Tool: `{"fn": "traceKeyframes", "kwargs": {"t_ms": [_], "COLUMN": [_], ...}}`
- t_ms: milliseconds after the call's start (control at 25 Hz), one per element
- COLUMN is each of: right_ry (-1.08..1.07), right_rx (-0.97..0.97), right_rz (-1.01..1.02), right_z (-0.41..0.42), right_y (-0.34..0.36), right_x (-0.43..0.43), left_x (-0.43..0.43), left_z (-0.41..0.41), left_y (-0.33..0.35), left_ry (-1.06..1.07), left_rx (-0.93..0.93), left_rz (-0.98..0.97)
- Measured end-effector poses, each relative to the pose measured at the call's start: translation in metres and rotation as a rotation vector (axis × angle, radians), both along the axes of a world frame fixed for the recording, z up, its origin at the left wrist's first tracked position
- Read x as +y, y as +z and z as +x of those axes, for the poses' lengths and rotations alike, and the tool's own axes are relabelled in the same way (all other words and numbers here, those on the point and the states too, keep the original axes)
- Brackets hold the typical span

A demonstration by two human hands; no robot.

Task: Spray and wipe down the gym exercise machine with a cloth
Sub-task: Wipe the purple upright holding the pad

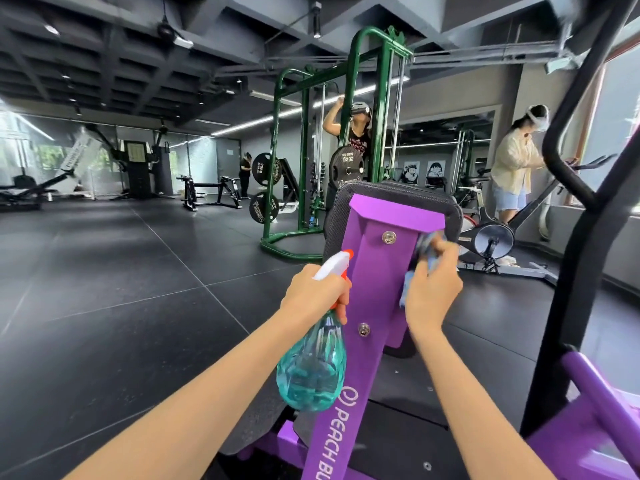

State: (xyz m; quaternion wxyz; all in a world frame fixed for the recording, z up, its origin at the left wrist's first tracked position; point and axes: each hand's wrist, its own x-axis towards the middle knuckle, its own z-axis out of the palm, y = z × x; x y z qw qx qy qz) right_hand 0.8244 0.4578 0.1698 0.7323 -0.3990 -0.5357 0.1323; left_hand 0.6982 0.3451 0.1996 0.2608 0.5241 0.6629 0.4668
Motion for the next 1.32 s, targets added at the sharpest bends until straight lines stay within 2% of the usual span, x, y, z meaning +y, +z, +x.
{"fn": "traceKeyframes", "kwargs": {"t_ms": [40, 120, 240, 280, 360, 440, 480, 600, 680, 800, 960, 1000, 1120, 1160, 1320], "right_ry": [-0.001, -0.021, -0.011, 0.016, 0.041, 0.049, 0.075, 0.041, -0.028, -0.095, -0.009, 0.01, 0.032, 0.045, 0.031], "right_rx": [0.04, -0.01, -0.338, -0.371, -0.269, -0.218, -0.322, -0.876, -1.07, -0.874, -0.951, -0.888, -0.516, -0.485, -0.619], "right_rz": [0.017, 0.026, 0.067, 0.058, 0.048, 0.206, 0.295, 0.55, 0.627, 0.619, 0.633, 0.569, 0.398, 0.371, 0.435], "right_z": [-0.001, -0.002, 0.006, 0.01, 0.011, 0.005, -0.003, -0.01, 0.003, 0.007, 0.007, 0.012, 0.009, 0.003, 0.0], "right_y": [0.006, -0.008, -0.076, -0.088, -0.076, -0.053, -0.05, -0.084, -0.082, -0.052, -0.116, -0.133, -0.155, -0.167, -0.206], "right_x": [0.002, 0.005, 0.007, 0.003, -0.005, -0.01, -0.01, -0.002, 0.007, 0.014, 0.008, 0.006, -0.004, -0.013, -0.038], "left_x": [0.001, 0.001, -0.001, -0.001, 0.0, 0.001, 0.002, 0.005, 0.009, 0.02, 0.015, 0.011, -0.005, -0.012, -0.021], "left_z": [0.001, 0.001, -0.004, -0.006, -0.006, -0.005, -0.006, -0.011, -0.019, -0.027, -0.041, -0.042, -0.034, -0.03, -0.018], "left_y": [-0.003, -0.006, -0.011, -0.015, -0.024, -0.035, -0.04, -0.052, -0.063, -0.079, -0.119, -0.134, -0.178, -0.192, -0.234], "left_ry": [-0.005, -0.004, 0.015, 0.018, 0.003, -0.011, 0.0, 0.041, 0.035, 0.0, 0.019, 0.029, 0.042, 0.038, 0.03], "left_rx": [-0.011, -0.025, -0.033, -0.031, -0.007, 0.033, 0.036, -0.032, -0.034, -0.03, -0.069, -0.063, 0.001, 0.009, -0.086], "left_rz": [0.002, 0.006, 0.004, 0.001, -0.012, -0.042, -0.054, -0.088, -0.092, -0.046, 0.019, 0.02, -0.036, -0.054, -0.061]}}
